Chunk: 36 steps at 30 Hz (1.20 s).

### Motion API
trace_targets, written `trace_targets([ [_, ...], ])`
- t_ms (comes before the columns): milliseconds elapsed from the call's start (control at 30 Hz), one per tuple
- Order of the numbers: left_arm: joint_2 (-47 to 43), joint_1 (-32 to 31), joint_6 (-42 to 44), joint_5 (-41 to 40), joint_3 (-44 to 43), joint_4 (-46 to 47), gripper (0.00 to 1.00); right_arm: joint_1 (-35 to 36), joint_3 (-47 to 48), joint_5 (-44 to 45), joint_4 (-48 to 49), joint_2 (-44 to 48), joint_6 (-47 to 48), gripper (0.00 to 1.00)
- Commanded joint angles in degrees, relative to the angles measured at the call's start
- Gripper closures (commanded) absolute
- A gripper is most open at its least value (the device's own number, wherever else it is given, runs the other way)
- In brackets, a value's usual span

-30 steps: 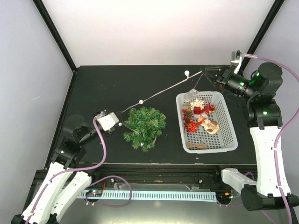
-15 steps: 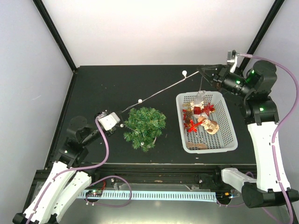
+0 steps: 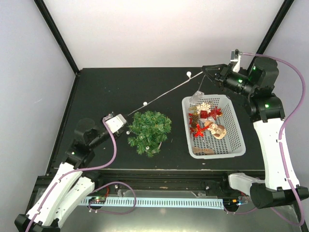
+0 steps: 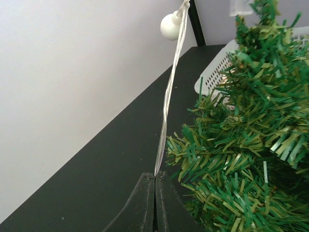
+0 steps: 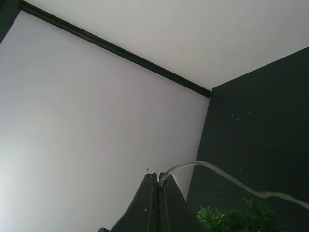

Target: Decorate the small christmas tree

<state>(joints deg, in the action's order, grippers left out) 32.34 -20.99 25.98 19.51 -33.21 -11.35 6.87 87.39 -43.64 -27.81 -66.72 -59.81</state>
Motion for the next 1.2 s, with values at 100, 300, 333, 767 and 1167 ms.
trace_targets([
  [100,4.38,0.69,-1.44,-4.59,1.22,0.33,0.98,0.21,2.82,9.12,-1.39,0.27,6.44,0.99],
  [300,7.57,0.69,-1.63,-3.75,0.75,3.01,0.98,0.66,2.78,10.69,-3.69,-0.07,9.22,0.99],
  [333,7.94,0.69,-1.71,-3.51,0.71,3.5,0.98,0.73,2.7,10.95,-4.07,-0.09,9.59,0.99],
  [767,13.43,0.69,-1.29,-0.87,-1.62,7.62,0.99,2.92,2.35,15.32,-9.33,-0.12,14.0,0.99],
  [1167,16.79,0.8,-1.14,-0.7,-4.23,8.51,0.98,4.38,1.69,19.86,-14.3,1.55,18.21,0.99],
])
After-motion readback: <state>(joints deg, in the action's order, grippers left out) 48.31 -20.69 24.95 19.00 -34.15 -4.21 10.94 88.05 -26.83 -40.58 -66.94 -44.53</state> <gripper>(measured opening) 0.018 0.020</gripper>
